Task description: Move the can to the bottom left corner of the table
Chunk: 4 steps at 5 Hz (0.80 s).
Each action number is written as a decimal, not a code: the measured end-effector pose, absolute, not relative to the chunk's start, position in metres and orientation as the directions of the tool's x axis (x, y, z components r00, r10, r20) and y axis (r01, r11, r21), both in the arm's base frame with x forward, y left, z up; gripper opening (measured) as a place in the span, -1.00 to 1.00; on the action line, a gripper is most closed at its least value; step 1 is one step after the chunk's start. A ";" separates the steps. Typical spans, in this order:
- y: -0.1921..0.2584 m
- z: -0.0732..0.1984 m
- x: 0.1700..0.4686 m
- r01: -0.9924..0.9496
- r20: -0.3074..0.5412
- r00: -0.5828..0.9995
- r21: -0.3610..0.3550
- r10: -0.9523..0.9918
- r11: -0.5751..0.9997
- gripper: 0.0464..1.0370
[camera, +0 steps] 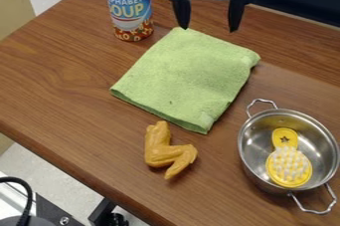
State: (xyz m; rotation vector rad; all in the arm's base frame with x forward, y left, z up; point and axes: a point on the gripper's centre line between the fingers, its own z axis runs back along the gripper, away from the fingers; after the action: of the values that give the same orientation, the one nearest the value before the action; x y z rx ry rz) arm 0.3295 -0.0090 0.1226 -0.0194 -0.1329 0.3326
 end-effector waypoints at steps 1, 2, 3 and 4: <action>-0.009 0.111 0.326 -0.326 0.090 0.941 -0.027 0.327 0.945 0.93; 0.003 0.110 0.335 -0.313 0.110 0.944 -0.009 0.312 0.950 0.93; 0.025 0.116 0.354 -0.248 0.162 0.956 0.012 0.243 0.969 0.93; 0.049 0.120 0.368 -0.161 0.192 0.971 0.086 0.143 0.983 0.93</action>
State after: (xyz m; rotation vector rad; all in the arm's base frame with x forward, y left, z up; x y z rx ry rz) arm 0.3683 0.0491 0.1202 0.1018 -0.1863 0.1537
